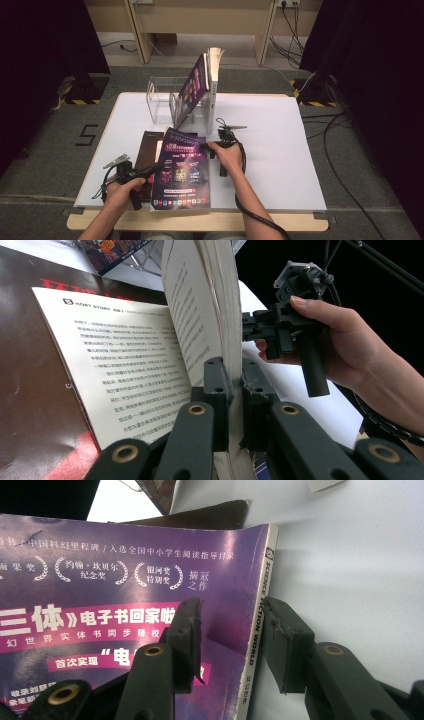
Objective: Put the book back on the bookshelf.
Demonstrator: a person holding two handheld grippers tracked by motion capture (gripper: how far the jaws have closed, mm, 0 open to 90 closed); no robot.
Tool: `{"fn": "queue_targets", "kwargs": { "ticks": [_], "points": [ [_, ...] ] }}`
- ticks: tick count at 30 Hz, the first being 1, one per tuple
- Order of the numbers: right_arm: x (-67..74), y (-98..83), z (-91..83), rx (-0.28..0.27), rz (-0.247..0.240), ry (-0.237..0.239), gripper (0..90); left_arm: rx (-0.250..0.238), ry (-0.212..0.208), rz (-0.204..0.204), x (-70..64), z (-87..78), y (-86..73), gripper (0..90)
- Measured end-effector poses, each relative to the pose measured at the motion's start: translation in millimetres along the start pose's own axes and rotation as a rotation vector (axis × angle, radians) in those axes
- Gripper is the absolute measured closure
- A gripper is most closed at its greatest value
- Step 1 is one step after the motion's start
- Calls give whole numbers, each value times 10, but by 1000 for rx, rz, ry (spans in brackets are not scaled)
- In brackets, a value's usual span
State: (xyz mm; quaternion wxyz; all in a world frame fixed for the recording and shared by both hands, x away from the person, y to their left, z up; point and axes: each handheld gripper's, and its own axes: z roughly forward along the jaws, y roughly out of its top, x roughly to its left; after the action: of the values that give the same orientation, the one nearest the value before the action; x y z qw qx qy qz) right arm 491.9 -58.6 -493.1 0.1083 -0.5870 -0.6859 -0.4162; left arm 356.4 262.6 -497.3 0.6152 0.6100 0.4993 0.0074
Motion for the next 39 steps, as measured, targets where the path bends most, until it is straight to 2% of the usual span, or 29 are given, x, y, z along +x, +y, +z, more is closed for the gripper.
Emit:
{"fn": "queue_targets", "kwargs": {
  "ticks": [8, 15, 16, 19, 21, 24, 27, 29, 34, 39],
  "points": [
    [23, 0, 0, 5, -38, -37, 670, 10, 17, -10, 17, 8, -6, 835],
    [36, 0, -34, 6, -48, -38, 720, 24, 29, -15, 30, 16, -8, 835],
    [31, 8, -45, 7, -69, -41, 727, 26, 31, -15, 29, 19, -7, 835],
    [52, 12, -69, 15, -48, -41, 736, 34, 32, -7, 34, 24, -4, 834],
    [40, 14, -79, 15, -47, -29, 736, 36, 32, -11, 37, 27, -5, 835],
    [2, 10, -82, 17, -19, -1, 726, 38, 34, -18, 47, 28, -10, 835],
    [-11, -3, -57, 61, -20, 21, 682, 39, 35, -18, 51, 34, -10, 835],
    [12, -11, -42, 76, -35, -5, 687, 38, 34, -14, 46, 32, -8, 835],
    [35, 1, -58, 60, -60, -8, 731, 40, 37, -24, 59, 28, -12, 834],
    [121, 4, -75, 52, -101, -38, 758, 50, 43, -18, 70, 26, -8, 834]
  ]
}}
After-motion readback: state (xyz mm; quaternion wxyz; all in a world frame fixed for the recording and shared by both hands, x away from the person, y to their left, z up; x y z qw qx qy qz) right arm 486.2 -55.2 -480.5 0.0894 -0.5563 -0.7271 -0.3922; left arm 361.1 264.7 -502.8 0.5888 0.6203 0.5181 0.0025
